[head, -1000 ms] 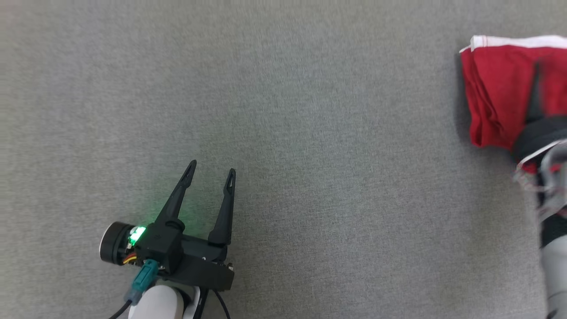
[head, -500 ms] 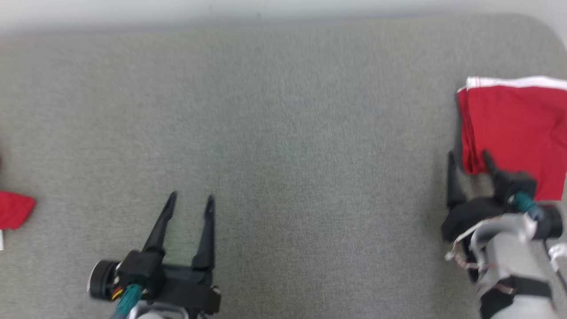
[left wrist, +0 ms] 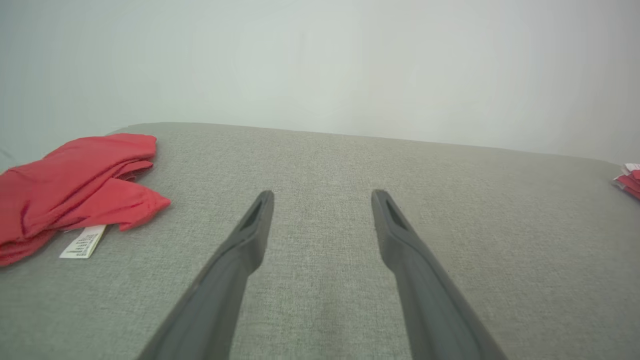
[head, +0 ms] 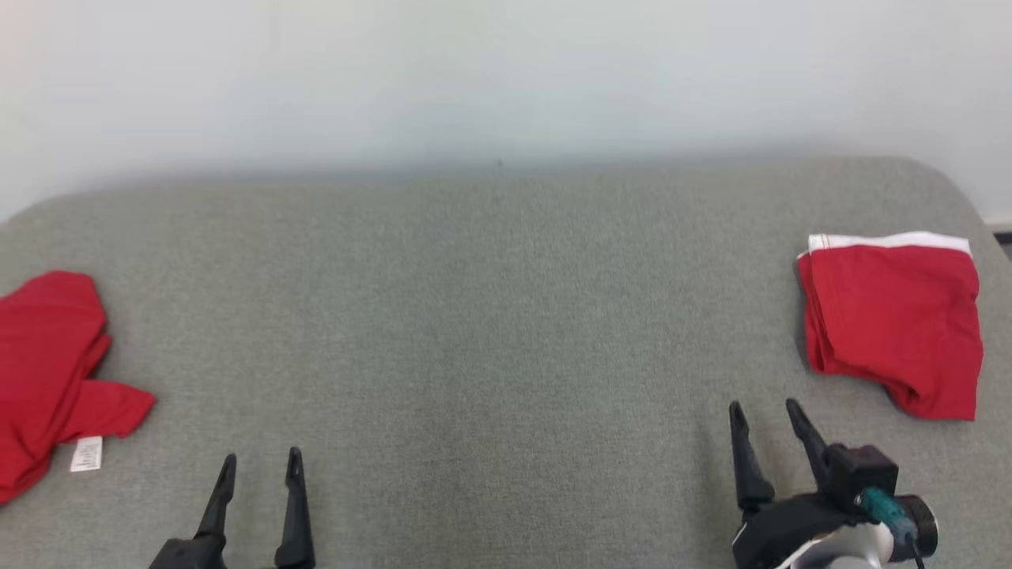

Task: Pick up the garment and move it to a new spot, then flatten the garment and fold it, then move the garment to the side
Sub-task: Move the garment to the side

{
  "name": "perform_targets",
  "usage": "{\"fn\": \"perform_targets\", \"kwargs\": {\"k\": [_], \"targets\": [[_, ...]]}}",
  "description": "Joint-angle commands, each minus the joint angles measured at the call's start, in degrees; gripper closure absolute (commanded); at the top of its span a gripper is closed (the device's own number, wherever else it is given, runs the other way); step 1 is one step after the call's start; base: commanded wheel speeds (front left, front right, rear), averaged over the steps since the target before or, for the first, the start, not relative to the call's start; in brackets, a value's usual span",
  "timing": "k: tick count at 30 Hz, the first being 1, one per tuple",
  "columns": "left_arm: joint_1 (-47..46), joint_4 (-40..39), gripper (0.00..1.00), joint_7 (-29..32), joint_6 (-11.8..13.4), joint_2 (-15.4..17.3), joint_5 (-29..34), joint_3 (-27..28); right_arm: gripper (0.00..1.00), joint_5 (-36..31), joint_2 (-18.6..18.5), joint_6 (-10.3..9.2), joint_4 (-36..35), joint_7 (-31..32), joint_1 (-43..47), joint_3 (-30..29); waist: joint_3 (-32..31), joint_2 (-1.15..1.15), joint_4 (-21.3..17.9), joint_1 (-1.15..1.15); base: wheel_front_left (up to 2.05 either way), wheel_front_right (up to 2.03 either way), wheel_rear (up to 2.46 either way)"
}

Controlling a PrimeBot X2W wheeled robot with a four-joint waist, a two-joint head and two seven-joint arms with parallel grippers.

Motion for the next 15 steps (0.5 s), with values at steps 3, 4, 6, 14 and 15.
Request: {"fn": "perform_targets", "kwargs": {"k": [3,4,6,14,15], "targets": [[1.55,0.23,0.0,-0.18,0.17,0.06,-0.09,1.25,0.0,0.71,0.51,-0.13,-2.38,0.0,2.58,0.26,-3.63,0.01,1.61,0.02,0.0,0.0,0.0],[1.85,0.32,0.0,-0.18,0.14,0.05,-0.05,1.52,0.0,0.79,0.68,-0.13,-3.08,0.0,3.31,0.81,-3.92,0.01,1.61,0.02,0.0,0.0,0.0],[2.2,0.55,0.0,-0.18,0.05,0.06,0.05,1.99,0.0,0.9,0.82,-0.13,-4.35,0.0,4.32,1.25,-4.39,0.01,1.63,0.02,0.0,0.0,0.0],[3.01,1.12,0.0,-0.18,0.12,0.05,0.29,2.48,0.0,1.8,0.91,-0.13,-8.36,0.0,5.91,2.89,-5.59,0.01,1.53,0.02,0.0,0.0,0.0],[2.99,1.18,0.0,-0.18,0.11,0.06,0.27,2.5,0.0,1.84,0.91,-0.13,-8.56,0.0,6.06,3.09,-5.67,0.01,1.56,0.02,0.0,0.0,0.0]]}}
